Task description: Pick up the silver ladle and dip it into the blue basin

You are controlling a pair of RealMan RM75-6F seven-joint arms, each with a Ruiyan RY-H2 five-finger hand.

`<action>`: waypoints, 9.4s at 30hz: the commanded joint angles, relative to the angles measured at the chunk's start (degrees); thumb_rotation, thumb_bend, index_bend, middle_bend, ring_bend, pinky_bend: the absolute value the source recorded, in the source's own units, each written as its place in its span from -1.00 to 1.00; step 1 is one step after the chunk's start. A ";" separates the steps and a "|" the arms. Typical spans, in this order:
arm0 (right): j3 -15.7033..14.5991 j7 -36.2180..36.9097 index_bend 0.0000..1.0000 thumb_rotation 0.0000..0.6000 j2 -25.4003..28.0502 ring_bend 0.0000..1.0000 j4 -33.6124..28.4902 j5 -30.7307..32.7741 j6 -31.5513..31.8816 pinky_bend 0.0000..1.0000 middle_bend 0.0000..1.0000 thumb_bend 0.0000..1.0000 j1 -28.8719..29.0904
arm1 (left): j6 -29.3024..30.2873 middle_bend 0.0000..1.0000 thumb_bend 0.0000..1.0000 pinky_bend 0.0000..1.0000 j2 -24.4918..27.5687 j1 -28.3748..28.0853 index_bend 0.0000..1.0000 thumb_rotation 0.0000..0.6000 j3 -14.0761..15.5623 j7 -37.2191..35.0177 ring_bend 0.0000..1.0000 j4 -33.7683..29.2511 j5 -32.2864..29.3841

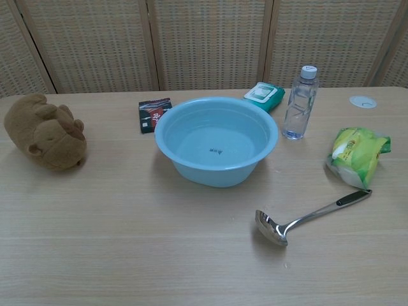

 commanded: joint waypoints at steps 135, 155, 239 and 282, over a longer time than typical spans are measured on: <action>-1.22 -39.47 0.00 1.00 -29.03 0.72 5.68 43.77 -18.65 1.00 0.79 -0.35 22.43 | -1.93 -1.00 -1.00 -1.00 -1.61 -1.94 -1.00 1.00 -0.66 5.60 -1.00 -1.86 -4.33; -1.77 -32.01 0.33 1.00 -27.04 0.74 5.04 37.60 -18.02 1.00 0.80 0.54 21.65 | -1.90 -1.00 -1.00 -1.00 -1.35 -1.82 -1.00 1.00 -0.54 5.37 -1.00 -2.19 -4.20; 5.15 -64.23 0.35 1.00 -47.60 0.75 43.74 54.23 -10.97 1.00 0.80 0.66 57.57 | -12.60 -1.00 -1.00 -1.00 -1.66 -6.80 -1.00 1.00 -2.57 3.09 -1.00 2.60 -15.16; 28.64 -81.80 0.37 1.00 -32.90 0.76 5.70 83.31 -3.81 1.00 0.82 0.73 54.84 | -12.43 -1.00 -1.00 -1.00 -1.08 -6.84 -1.00 1.00 -1.62 1.85 -1.00 2.17 -13.98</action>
